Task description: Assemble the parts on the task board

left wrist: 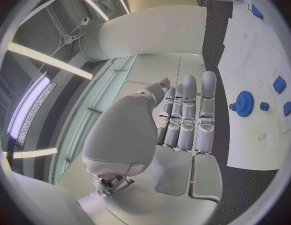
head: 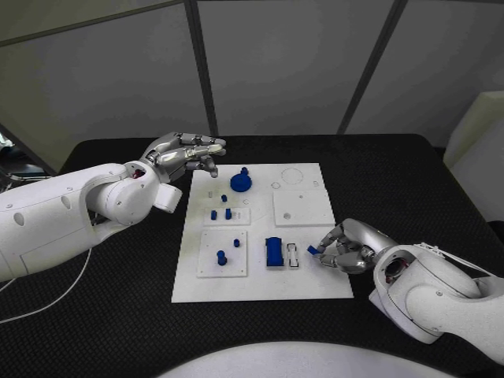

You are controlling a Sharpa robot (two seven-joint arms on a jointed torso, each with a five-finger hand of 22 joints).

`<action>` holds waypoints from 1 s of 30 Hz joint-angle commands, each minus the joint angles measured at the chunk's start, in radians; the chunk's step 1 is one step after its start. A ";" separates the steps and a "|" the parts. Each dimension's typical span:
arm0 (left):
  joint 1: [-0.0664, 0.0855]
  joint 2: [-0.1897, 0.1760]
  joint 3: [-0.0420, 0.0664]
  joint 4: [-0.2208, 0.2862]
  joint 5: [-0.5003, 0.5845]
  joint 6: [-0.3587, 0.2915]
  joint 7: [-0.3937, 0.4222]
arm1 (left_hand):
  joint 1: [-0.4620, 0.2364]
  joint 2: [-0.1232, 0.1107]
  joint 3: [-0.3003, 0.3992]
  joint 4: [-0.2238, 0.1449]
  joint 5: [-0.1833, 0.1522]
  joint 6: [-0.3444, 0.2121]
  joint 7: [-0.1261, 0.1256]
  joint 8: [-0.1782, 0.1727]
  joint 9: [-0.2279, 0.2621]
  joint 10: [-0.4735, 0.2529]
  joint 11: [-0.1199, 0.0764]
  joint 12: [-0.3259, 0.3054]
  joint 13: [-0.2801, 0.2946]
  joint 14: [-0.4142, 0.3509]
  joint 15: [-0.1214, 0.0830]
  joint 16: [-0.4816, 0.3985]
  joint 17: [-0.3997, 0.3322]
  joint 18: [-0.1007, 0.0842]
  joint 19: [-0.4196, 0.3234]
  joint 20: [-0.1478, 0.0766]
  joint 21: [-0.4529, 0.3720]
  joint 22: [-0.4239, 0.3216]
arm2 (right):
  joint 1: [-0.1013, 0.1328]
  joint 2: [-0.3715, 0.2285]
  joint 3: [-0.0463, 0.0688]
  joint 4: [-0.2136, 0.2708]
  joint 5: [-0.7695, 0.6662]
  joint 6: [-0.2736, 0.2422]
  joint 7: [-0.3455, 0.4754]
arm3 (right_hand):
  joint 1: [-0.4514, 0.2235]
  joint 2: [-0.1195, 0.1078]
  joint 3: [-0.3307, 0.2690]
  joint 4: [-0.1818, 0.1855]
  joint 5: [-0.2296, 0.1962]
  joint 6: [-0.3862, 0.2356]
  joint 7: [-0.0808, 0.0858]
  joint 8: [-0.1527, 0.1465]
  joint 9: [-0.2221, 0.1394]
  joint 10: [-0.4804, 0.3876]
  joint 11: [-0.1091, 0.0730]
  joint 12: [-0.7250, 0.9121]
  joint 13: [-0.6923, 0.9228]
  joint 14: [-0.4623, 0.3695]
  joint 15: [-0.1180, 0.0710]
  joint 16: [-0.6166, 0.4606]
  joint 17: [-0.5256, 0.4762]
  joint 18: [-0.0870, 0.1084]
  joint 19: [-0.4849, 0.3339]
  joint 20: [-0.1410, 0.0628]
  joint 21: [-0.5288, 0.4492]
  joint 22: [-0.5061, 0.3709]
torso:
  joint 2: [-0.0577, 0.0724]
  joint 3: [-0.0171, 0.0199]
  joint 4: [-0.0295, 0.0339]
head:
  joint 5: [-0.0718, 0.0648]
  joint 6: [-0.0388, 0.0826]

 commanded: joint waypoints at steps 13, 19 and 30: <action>0.002 0.002 0.001 0.005 -0.003 0.009 0.005 | -0.001 0.004 0.003 -0.003 0.002 -0.007 -0.001 -0.002 -0.001 -0.006 -0.002 0.007 -0.001 -0.004 0.006 -0.005 -0.002 0.057 -0.007 0.003 0.000 0.000 | 0.001 0.074 0.000 -0.040 0.075 -0.033 0.009 | -0.035 -0.016 0.018 0.007 0.013 0.017 -0.006 0.001 0.006 0.009 0.001 0.004 0.054 0.092 -0.006 0.001 0.201 -0.017 0.075 -0.003 0.006 0.221 | 0.001 -0.0002 0.0020 | 0.001 -0.001; 0.002 0.002 0.001 0.006 -0.003 0.009 0.003 | -0.001 0.004 0.003 -0.003 0.002 -0.007 -0.001 -0.002 -0.001 -0.006 -0.002 0.007 -0.001 -0.004 0.006 -0.005 -0.002 0.057 -0.007 0.003 0.000 0.000 | 0.002 0.102 0.000 -0.064 0.076 0.002 -0.009 | -0.046 -0.028 0.022 0.005 0.043 0.019 -0.007 0.002 0.009 0.009 0.000 0.003 0.054 0.092 -0.007 0.000 0.200 -0.017 0.075 -0.004 0.006 0.220 | 0.001 -0.0005 0.0000 | 0.004 -0.002; 0.002 0.001 0.001 0.007 -0.003 0.011 0.001 | -0.001 0.004 0.003 -0.003 0.002 -0.007 -0.001 -0.002 -0.001 -0.006 -0.002 0.007 -0.001 -0.004 0.006 -0.005 -0.002 0.057 -0.007 0.003 0.000 0.000 | 0.002 0.128 0.000 -0.084 0.044 0.021 -0.038 | -0.085 -0.035 0.015 0.022 0.046 0.030 -0.010 0.009 0.015 0.012 -0.002 0.005 0.055 0.092 -0.008 0.000 0.200 -0.017 0.075 -0.004 0.006 0.221 | -0.001 0.0009 -0.0002 | 0.008 -0.004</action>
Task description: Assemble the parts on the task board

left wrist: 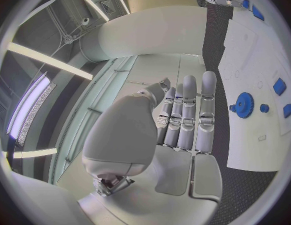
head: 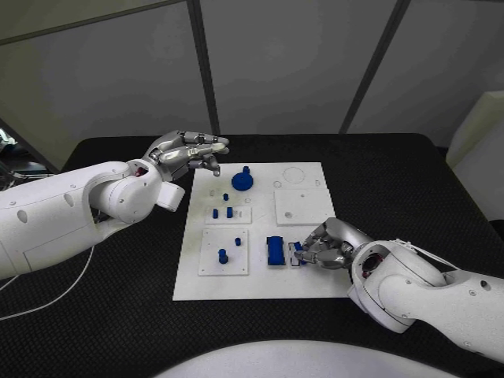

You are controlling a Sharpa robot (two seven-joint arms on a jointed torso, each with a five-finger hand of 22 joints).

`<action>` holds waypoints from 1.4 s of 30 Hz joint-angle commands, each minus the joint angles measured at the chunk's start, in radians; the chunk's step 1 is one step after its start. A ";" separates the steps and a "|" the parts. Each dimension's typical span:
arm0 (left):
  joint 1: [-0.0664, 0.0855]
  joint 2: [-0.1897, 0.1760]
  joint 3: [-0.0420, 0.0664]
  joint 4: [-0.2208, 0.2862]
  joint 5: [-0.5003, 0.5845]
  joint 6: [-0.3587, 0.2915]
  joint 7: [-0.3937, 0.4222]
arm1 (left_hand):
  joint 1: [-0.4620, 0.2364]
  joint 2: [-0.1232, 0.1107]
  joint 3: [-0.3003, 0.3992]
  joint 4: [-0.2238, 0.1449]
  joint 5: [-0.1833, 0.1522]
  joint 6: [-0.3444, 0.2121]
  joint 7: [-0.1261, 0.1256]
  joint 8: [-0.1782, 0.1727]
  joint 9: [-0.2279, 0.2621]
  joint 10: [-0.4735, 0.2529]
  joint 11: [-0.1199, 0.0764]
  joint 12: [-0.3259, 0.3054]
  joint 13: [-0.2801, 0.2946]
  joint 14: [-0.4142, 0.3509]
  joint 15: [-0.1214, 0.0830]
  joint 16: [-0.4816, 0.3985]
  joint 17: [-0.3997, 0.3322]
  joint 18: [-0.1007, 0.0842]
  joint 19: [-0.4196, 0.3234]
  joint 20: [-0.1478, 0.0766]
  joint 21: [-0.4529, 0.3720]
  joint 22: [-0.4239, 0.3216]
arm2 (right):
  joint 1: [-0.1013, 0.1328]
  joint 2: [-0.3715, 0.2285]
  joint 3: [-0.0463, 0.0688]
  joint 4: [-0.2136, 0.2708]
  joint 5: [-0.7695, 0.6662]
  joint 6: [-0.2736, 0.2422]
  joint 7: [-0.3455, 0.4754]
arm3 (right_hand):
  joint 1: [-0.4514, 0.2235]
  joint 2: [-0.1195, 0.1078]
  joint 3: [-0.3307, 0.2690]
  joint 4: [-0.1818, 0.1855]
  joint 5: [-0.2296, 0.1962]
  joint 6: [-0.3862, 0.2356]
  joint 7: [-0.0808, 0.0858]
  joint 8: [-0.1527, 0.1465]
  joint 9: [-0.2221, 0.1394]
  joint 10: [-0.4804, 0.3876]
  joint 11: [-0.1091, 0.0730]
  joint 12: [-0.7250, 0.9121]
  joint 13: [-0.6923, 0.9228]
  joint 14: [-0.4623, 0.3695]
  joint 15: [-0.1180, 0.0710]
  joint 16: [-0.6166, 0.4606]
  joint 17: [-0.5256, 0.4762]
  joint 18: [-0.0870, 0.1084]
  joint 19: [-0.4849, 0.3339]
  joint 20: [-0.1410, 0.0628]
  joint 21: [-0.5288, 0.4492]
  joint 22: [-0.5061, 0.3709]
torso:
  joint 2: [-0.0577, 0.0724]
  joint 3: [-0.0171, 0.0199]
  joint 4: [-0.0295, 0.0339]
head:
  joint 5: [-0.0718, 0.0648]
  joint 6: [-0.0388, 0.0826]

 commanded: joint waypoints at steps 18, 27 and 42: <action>0.002 0.001 0.001 0.000 -0.002 0.018 -0.003 | -0.001 0.004 0.003 -0.003 0.002 -0.007 -0.001 -0.002 -0.001 -0.006 -0.002 0.003 -0.002 -0.004 0.006 -0.005 -0.001 0.057 -0.007 0.003 0.000 0.000 | 0.000 0.010 0.000 0.004 -0.032 0.007 -0.010 | -0.131 -0.025 -0.109 0.091 0.135 0.041 -0.021 0.052 0.034 0.017 -0.015 0.010 0.080 0.093 -0.021 0.001 0.202 -0.017 0.076 -0.016 0.003 0.222 | 0.000 0.0008 -0.0013 | 0.002 -0.001; 0.002 0.003 0.001 -0.001 -0.002 0.020 -0.004 | -0.002 0.003 0.003 -0.003 0.002 -0.007 -0.001 -0.002 -0.001 -0.007 -0.002 0.003 -0.002 -0.004 0.006 -0.005 -0.002 0.057 -0.007 0.003 0.000 0.001 | 0.000 0.018 0.000 0.001 -0.037 -0.010 -0.002 | -0.148 -0.020 -0.147 0.110 0.120 0.040 -0.024 0.068 0.047 0.019 -0.018 0.011 0.081 0.093 -0.024 0.000 0.202 -0.017 0.077 -0.019 0.004 0.223 | 0.000 0.0002 -0.0007 | 0.002 -0.002; 0.002 0.002 0.001 -0.001 -0.002 0.020 -0.005 | -0.002 0.003 0.003 -0.003 0.002 -0.007 -0.001 -0.002 -0.001 -0.007 -0.002 0.003 -0.002 -0.004 0.006 -0.005 -0.002 0.057 -0.007 0.003 0.000 0.001 | 0.000 0.010 0.000 0.004 -0.050 0.003 0.004 | -0.089 -0.005 -0.191 0.074 0.009 0.026 -0.029 0.093 0.068 0.019 -0.023 0.011 0.083 0.093 -0.028 0.001 0.203 -0.017 0.076 -0.022 0.002 0.222 | 0.000 0.0005 -0.0009 | 0.004 -0.004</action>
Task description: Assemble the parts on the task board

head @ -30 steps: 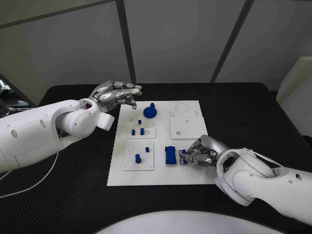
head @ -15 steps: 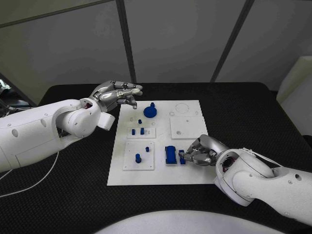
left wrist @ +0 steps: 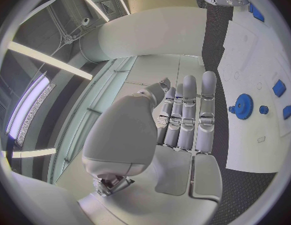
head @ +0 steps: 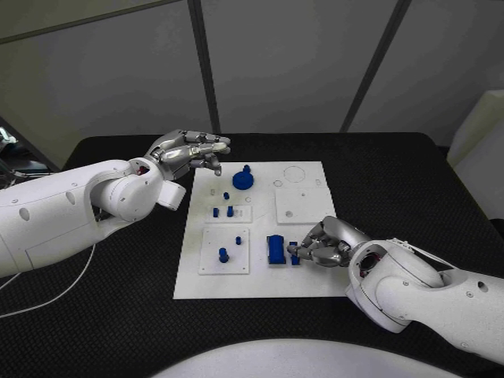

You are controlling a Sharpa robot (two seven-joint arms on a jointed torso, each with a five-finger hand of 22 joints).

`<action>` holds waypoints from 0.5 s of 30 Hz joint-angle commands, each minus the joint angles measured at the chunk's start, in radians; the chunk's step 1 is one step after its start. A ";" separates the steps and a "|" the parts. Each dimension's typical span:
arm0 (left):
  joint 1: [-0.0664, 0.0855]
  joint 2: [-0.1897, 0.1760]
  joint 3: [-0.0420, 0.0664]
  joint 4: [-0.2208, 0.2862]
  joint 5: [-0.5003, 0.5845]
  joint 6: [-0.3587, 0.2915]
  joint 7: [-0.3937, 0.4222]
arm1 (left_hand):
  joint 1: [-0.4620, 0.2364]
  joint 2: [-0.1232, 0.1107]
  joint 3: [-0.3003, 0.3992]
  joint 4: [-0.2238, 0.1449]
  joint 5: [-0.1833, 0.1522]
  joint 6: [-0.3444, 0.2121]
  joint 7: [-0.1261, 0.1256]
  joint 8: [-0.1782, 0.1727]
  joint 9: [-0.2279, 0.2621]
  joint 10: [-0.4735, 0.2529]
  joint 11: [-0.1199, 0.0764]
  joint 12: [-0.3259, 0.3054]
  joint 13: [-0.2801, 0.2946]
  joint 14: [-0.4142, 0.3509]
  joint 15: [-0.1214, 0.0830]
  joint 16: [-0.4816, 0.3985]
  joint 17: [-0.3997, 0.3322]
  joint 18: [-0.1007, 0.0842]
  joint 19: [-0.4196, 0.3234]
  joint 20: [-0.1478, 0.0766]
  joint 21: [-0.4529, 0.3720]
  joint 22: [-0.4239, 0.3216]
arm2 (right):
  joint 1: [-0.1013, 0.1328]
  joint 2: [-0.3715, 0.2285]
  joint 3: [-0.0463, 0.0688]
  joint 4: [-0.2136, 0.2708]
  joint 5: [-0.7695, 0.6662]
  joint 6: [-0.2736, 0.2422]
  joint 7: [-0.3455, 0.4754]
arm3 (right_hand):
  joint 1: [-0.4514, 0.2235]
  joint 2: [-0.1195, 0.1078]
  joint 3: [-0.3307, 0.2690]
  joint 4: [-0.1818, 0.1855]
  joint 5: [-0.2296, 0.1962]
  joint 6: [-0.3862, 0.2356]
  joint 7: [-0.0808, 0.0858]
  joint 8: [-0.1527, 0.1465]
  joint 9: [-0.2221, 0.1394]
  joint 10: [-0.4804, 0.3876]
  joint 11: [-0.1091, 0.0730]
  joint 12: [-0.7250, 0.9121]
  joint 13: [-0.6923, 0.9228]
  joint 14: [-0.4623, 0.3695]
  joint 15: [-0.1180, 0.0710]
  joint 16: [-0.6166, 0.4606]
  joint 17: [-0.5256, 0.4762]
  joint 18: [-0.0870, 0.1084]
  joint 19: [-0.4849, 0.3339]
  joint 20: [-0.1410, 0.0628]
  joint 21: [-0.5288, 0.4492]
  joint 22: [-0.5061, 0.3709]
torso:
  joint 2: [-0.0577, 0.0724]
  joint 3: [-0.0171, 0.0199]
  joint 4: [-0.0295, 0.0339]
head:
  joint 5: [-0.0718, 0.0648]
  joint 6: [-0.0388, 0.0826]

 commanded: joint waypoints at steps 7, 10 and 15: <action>0.002 0.002 0.001 0.001 -0.002 0.011 0.002 | -0.002 0.003 0.003 -0.003 0.002 -0.007 -0.001 -0.002 -0.001 -0.007 -0.002 0.003 -0.002 -0.004 0.006 -0.005 -0.001 0.057 -0.007 0.003 0.000 0.001 | 0.001 -0.006 0.000 -0.005 -0.037 0.021 0.014 | 0.176 0.021 0.025 -0.103 -0.196 -0.011 -0.007 0.023 0.014 0.003 -0.010 0.004 0.085 0.093 -0.011 0.003 0.207 -0.018 0.077 -0.012 0.004 0.225 | 0.001 0.0008 0.0018 | 0.000 -0.002; 0.002 0.002 0.001 0.000 -0.002 0.011 0.001 | -0.002 0.003 0.003 -0.003 0.002 -0.007 -0.001 -0.002 -0.001 -0.007 -0.002 0.003 -0.002 -0.004 0.006 -0.005 -0.001 0.057 -0.007 0.003 0.000 0.001 | 0.001 -0.005 0.000 -0.012 -0.043 0.027 0.014 | 0.198 0.027 0.026 -0.118 -0.224 -0.012 -0.008 0.027 0.016 0.004 -0.011 0.005 0.086 0.093 -0.011 0.005 0.210 -0.018 0.078 -0.012 0.005 0.225 | 0.000 0.0009 0.0012 | 0.001 -0.002; 0.002 0.002 0.001 -0.001 -0.002 0.011 0.001 | -0.002 0.003 0.003 -0.003 0.002 -0.007 -0.001 -0.002 -0.001 -0.007 -0.002 0.003 -0.002 -0.004 0.006 -0.005 -0.001 0.057 -0.007 0.003 0.000 0.001 | 0.001 0.000 0.000 -0.022 -0.050 0.027 0.015 | 0.205 0.034 0.024 -0.123 -0.244 -0.011 -0.008 0.032 0.018 0.005 -0.011 0.007 0.088 0.094 -0.011 0.007 0.213 -0.018 0.078 -0.012 0.006 0.227 | 0.000 0.0003 0.0007 | 0.002 -0.004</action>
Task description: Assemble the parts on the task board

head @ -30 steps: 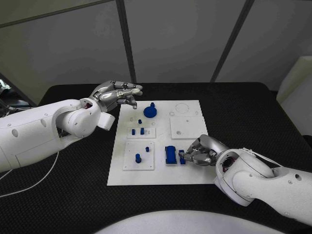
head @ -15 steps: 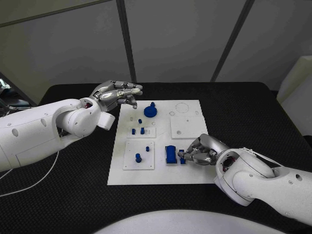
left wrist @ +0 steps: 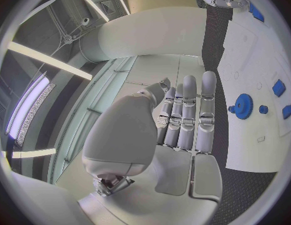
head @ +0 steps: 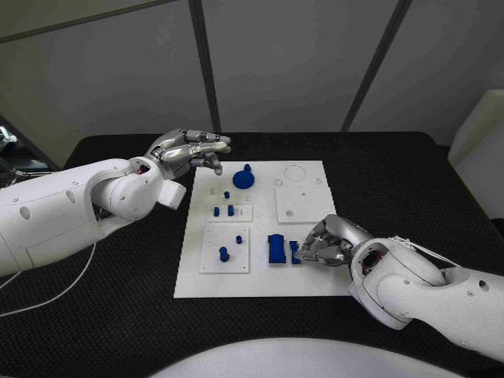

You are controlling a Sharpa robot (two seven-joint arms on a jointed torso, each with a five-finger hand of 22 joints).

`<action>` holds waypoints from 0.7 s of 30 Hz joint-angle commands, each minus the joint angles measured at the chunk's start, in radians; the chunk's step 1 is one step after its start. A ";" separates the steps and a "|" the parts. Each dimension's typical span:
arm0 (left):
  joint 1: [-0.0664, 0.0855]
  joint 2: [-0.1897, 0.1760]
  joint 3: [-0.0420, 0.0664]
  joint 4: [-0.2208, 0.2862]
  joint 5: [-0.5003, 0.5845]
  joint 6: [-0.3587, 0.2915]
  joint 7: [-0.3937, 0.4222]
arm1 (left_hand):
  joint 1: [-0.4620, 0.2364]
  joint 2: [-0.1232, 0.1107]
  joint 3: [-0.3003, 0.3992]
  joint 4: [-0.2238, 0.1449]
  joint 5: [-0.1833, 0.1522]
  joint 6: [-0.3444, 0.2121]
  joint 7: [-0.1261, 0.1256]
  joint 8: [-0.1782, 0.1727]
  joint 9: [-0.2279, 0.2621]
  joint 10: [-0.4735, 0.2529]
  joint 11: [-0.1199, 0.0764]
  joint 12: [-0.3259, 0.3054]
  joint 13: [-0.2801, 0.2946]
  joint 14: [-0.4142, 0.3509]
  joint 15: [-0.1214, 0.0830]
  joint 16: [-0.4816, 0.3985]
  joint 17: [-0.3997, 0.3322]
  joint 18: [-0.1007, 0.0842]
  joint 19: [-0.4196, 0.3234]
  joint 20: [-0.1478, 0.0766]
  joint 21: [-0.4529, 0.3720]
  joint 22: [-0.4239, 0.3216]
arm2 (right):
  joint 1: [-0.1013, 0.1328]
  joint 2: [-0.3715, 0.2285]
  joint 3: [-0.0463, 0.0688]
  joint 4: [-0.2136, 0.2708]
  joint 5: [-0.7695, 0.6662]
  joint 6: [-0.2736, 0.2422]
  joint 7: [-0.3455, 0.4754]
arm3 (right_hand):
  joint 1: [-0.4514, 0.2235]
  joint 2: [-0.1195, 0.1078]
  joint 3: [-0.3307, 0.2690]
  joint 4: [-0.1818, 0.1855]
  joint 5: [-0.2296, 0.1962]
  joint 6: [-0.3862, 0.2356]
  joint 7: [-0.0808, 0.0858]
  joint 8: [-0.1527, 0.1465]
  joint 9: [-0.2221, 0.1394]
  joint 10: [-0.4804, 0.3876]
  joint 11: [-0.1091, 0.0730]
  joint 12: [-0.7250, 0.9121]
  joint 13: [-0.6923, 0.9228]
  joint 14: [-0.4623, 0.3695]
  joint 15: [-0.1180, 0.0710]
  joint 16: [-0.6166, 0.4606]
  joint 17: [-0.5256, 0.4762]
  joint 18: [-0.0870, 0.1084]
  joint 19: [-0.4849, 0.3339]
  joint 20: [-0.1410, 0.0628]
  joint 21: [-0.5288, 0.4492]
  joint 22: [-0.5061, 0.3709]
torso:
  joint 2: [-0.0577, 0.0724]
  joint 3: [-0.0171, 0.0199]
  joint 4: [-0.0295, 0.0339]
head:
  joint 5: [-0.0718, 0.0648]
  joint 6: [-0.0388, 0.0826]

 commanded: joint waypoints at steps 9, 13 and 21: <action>0.002 0.002 0.001 0.000 -0.002 0.010 0.001 | -0.002 0.003 0.003 -0.003 0.002 -0.007 -0.001 -0.002 -0.001 -0.007 -0.002 0.003 -0.002 -0.004 0.006 -0.005 -0.001 0.057 -0.007 0.003 0.000 0.001 | 0.000 0.006 -0.001 -0.012 -0.024 -0.013 0.023 | -0.012 0.014 -0.018 0.010 -0.009 -0.005 0.000 0.012 0.005 0.001 -0.006 -0.004 0.081 0.091 -0.006 0.007 0.213 -0.019 0.079 -0.005 0.007 0.227 | 0.000 -0.0008 -0.0005 | 0.001 0.002; 0.002 0.001 0.001 0.000 -0.002 0.011 0.002 | -0.003 0.005 0.004 -0.003 0.002 -0.007 -0.001 -0.002 -0.001 -0.007 -0.002 0.004 -0.002 -0.004 0.006 -0.005 -0.002 0.056 -0.008 0.003 0.001 0.001 | 0.000 -0.004 -0.001 0.001 -0.014 -0.017 0.058 | -0.041 0.004 -0.043 0.027 0.026 -0.009 0.001 0.018 0.009 0.000 -0.004 -0.006 0.080 0.091 -0.005 0.005 0.211 -0.018 0.078 -0.004 0.005 0.226 | -0.001 -0.0006 -0.0014 | 0.001 0.002; 0.001 -0.001 0.001 0.000 -0.002 0.015 0.007 | -0.002 0.005 0.006 -0.005 0.002 -0.007 -0.001 -0.002 -0.001 -0.008 -0.002 0.004 -0.002 -0.005 0.006 -0.005 -0.003 0.057 -0.009 0.003 0.002 0.002 | 0.008 -0.055 0.001 0.036 0.086 0.039 0.238 | -0.085 -0.022 -0.095 0.056 0.109 -0.040 0.014 0.013 0.007 -0.025 0.006 -0.059 0.050 0.081 0.003 -0.020 0.173 -0.006 0.052 0.002 -0.038 0.190 | -0.001 0.0000 -0.0013 | 0.000 0.010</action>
